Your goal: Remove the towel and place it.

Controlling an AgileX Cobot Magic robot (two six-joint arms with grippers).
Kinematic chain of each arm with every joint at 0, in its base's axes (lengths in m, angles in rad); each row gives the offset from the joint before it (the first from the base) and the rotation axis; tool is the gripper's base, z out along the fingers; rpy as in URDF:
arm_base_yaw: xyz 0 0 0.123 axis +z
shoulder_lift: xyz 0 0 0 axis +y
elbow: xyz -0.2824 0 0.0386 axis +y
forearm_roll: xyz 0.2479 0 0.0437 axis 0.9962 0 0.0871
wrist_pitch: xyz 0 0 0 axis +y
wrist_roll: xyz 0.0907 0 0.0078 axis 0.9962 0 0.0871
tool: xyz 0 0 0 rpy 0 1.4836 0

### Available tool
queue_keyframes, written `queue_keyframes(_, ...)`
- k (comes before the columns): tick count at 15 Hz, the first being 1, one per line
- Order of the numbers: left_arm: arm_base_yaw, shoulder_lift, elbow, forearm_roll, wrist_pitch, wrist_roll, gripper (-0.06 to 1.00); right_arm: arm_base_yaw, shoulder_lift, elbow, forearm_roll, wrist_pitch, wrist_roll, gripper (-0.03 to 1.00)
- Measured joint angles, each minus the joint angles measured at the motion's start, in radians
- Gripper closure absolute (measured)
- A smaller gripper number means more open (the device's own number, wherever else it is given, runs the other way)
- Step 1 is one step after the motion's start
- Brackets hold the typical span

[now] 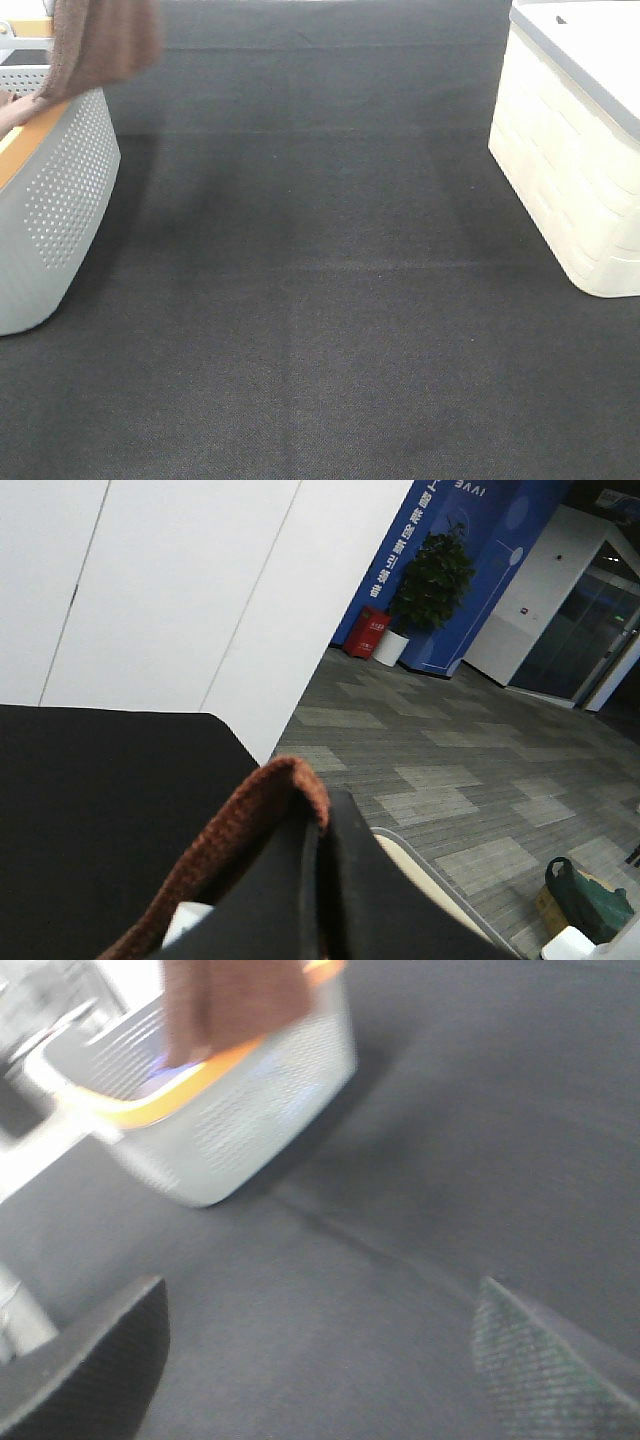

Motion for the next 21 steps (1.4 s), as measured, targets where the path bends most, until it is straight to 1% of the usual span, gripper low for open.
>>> queue_keyframes(2, -0.036, 0.012, 0.000, 0.000, -0.015, 0.012, 0.94, 0.094, 0.121, -0.080, 0.002, -0.006, -0.051, 0.19)
queue_keyframes(4, -0.074, 0.041, 0.000, 0.000, -0.016, 0.012, 0.94, 0.175, 0.218, -0.113, 0.002, -0.026, -0.098, 0.20)
queue_keyframes(6, -0.123, 0.069, 0.000, 0.000, -0.022, 0.014, 0.94, 0.219, 0.287, -0.114, 0.003, -0.069, -0.113, 0.20)
queue_keyframes(8, -0.186, 0.094, 0.000, 0.000, -0.054, 0.018, 0.94, 0.225, 0.365, -0.114, 0.005, -0.103, -0.121, 0.21)
queue_keyframes(12, -0.256, 0.121, 0.000, 0.003, -0.137, 0.041, 0.94, 0.225, 0.444, -0.115, 0.008, -0.135, -0.122, 0.21)
queue_keyframes(14, -0.283, 0.139, 0.000, 0.004, -0.161, 0.041, 0.94, 0.225, 0.474, -0.115, 0.010, -0.155, -0.122, 0.21)
queue_keyframes(18, -0.292, 0.146, 0.000, 0.005, -0.182, 0.041, 0.94, 0.225, 0.520, -0.115, 0.011, -0.174, -0.129, 0.25)
queue_keyframes(19, -0.292, 0.146, 0.000, 0.006, -0.200, 0.041, 0.94, 0.225, 0.545, -0.115, 0.011, -0.178, -0.129, 0.29)
queue_keyframes(21, -0.292, 0.146, 0.000, 0.018, -0.200, 0.044, 0.94, 0.225, 0.578, -0.115, 0.010, -0.218, -0.129, 0.34)
